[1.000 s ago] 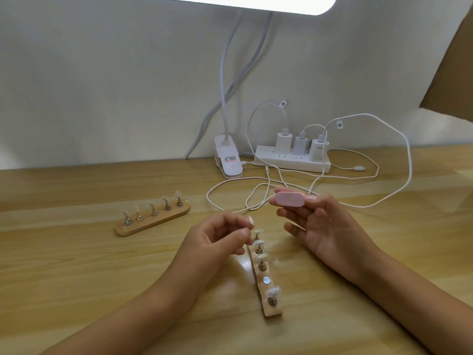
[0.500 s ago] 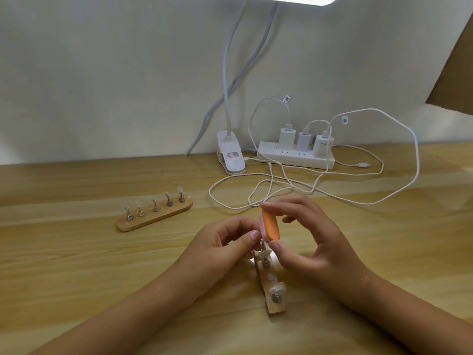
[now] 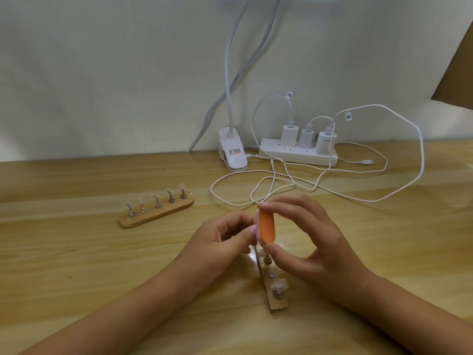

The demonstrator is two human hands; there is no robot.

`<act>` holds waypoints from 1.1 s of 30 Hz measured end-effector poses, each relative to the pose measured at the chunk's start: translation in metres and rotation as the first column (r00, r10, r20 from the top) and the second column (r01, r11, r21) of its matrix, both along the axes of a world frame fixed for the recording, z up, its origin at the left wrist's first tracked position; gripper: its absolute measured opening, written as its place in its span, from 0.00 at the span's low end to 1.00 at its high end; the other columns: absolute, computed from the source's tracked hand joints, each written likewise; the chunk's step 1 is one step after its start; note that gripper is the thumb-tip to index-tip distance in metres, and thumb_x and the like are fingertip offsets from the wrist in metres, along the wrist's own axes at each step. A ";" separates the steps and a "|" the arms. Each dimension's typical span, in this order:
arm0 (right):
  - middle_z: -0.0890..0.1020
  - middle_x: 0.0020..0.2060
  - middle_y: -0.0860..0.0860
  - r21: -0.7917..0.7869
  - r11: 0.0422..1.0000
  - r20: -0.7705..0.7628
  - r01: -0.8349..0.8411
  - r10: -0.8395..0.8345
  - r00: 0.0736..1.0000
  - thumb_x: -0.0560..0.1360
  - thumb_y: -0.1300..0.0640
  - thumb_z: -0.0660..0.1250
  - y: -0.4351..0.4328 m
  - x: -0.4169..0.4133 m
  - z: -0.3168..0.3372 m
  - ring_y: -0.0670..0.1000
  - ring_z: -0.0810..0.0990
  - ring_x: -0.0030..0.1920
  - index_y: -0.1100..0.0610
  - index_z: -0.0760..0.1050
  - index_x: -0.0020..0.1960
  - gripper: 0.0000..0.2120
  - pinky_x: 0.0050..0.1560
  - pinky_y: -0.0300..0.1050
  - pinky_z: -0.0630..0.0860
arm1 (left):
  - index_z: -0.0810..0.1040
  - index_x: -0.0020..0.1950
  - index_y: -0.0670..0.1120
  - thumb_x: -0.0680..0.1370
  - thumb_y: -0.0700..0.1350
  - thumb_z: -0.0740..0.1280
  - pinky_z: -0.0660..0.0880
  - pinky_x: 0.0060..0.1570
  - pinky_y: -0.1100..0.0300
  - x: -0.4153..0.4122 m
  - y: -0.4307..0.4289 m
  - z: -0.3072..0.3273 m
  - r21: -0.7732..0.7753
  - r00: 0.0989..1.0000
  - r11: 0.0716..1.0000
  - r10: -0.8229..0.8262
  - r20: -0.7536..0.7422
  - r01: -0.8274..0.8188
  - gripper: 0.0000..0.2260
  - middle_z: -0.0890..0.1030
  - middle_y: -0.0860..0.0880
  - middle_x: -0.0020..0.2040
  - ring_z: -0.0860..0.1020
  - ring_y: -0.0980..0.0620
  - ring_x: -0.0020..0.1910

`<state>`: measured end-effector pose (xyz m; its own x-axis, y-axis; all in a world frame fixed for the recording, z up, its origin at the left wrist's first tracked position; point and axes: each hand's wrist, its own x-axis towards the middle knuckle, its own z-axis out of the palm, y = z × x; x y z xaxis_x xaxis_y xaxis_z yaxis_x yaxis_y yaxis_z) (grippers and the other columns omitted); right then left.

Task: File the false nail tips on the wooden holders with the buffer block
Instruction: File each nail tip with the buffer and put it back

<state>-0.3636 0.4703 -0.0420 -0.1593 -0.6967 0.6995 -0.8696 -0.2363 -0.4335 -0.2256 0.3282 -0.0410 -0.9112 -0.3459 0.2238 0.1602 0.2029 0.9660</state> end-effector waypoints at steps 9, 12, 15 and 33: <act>0.82 0.51 0.45 -0.030 0.998 0.586 0.060 -0.031 0.810 0.72 0.43 0.68 0.001 -0.011 0.011 0.47 0.80 0.53 0.42 0.79 0.54 0.12 0.58 0.45 0.73 | 0.84 0.47 0.51 0.72 0.50 0.69 0.75 0.43 0.69 0.001 0.002 0.002 0.040 0.999 0.998 0.042 -0.026 -0.040 0.07 0.84 0.54 0.44 0.79 0.60 0.42; 0.82 0.53 0.47 -0.046 0.999 0.585 0.001 0.026 0.810 0.69 0.46 0.71 0.001 -0.007 0.007 0.50 0.80 0.55 0.43 0.76 0.53 0.13 0.59 0.49 0.74 | 0.84 0.48 0.52 0.72 0.50 0.72 0.74 0.44 0.69 0.001 0.002 0.001 0.037 0.999 0.998 0.051 -0.011 -0.051 0.07 0.84 0.54 0.44 0.80 0.60 0.43; 0.80 0.56 0.48 -0.023 0.997 0.571 -0.079 0.078 0.817 0.69 0.48 0.70 0.002 -0.005 0.006 0.51 0.78 0.59 0.44 0.71 0.63 0.23 0.58 0.43 0.74 | 0.83 0.47 0.53 0.71 0.50 0.73 0.74 0.45 0.68 0.000 0.001 0.001 0.044 0.998 0.997 0.066 -0.015 -0.065 0.06 0.84 0.54 0.44 0.80 0.60 0.43; 0.82 0.62 0.50 0.041 0.967 0.580 -0.251 0.181 0.794 0.73 0.57 0.69 0.003 0.007 0.008 0.52 0.80 0.62 0.51 0.62 0.58 0.19 0.62 0.39 0.73 | 0.82 0.45 0.54 0.69 0.51 0.75 0.77 0.46 0.61 -0.002 -0.001 -0.002 0.088 0.999 0.995 0.043 -0.030 -0.040 0.07 0.84 0.51 0.43 0.82 0.53 0.46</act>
